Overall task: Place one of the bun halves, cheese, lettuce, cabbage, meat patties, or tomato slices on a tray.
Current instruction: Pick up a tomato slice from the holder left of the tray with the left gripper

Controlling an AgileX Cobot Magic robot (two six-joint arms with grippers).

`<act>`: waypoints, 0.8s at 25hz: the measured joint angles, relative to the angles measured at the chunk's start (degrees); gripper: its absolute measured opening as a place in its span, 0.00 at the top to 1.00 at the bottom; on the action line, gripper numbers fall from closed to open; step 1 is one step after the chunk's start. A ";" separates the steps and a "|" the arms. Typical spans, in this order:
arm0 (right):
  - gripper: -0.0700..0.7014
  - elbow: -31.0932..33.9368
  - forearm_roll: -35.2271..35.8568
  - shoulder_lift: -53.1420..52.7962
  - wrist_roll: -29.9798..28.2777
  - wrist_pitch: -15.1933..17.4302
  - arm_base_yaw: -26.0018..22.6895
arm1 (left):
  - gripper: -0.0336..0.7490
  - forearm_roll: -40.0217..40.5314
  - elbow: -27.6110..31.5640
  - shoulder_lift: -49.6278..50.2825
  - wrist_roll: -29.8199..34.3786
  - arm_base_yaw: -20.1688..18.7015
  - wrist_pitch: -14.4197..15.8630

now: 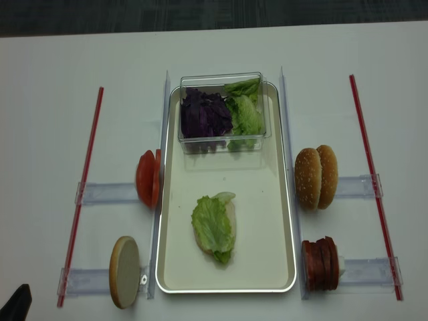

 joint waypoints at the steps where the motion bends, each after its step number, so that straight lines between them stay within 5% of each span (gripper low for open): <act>1: 0.18 0.00 0.00 0.00 0.00 0.00 0.00 | 0.34 0.00 0.00 0.00 0.00 0.00 0.00; 20: 0.18 0.00 -0.03 0.00 0.00 0.00 0.00 | 0.34 0.00 0.00 0.00 0.00 0.00 0.00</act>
